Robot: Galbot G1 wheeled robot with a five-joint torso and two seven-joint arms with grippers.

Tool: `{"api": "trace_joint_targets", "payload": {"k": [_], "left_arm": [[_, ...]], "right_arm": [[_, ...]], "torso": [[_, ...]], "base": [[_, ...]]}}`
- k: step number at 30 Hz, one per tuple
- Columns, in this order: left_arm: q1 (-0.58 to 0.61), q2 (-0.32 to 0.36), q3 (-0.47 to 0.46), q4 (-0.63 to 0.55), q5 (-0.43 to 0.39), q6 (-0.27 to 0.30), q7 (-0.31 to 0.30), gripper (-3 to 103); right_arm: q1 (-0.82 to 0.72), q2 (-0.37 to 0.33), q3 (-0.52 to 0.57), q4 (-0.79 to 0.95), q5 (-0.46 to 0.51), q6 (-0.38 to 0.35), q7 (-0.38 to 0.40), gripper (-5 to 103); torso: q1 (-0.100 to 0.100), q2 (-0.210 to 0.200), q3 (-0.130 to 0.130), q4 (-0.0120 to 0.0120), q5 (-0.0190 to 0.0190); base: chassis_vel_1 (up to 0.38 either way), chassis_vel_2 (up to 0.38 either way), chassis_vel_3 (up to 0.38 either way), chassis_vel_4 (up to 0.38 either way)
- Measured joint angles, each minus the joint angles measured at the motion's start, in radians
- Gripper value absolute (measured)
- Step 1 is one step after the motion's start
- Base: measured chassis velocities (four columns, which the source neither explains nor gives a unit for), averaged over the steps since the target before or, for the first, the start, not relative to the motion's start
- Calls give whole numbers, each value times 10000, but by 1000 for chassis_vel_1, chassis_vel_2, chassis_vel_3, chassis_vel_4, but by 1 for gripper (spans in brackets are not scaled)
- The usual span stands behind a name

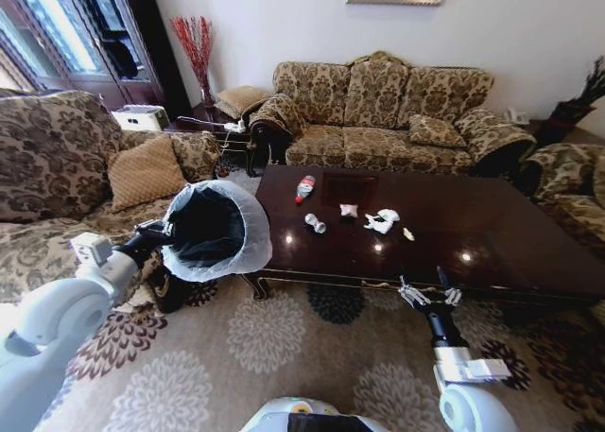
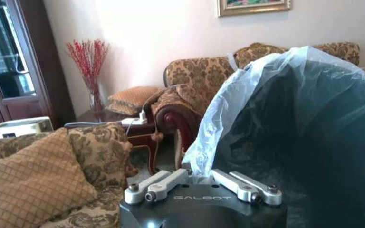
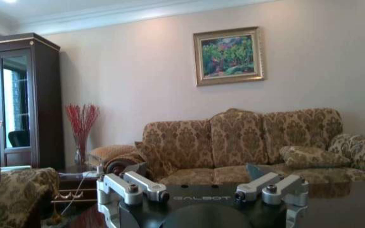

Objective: Move to the front of the table and place the trash on the table into the trash bin.

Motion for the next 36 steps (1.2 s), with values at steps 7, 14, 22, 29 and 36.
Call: {"api": "trace_joint_targets", "payload": {"k": [7,14,22,29,36], "left_arm": [[109,-156,35,-114,50,-4,29,0],[144,-198,91,-230,68,-4,39,0],[170,-212,46,-209,63,-2,38,0],[165,-187,36,-178,29,-2,39,0],[164,-86,20,-277,-17,-2,39,0]], "right_arm": [[449,18,-260,37,75,-140,309,100],[602,-100,-246,15,-34,-590,61,100],[590,-68,-376,-280,-115,-443,-230,100],[764,-117,-530,-530,-168,-403,-269,100],[1356,-320,-907,-1015,-137,-403,-249,100]], "torso": [[1,0,0,2,-6],[-9,1,-3,-2,2],[-7,1,-2,1,-5],[-4,2,-1,-2,-2],[3,0,2,-2,-5]], "base": [[24,141,-17,-133],[0,0,0,0],[-6,25,16,-11],[-120,135,123,-138],[-250,245,251,-213]]}}
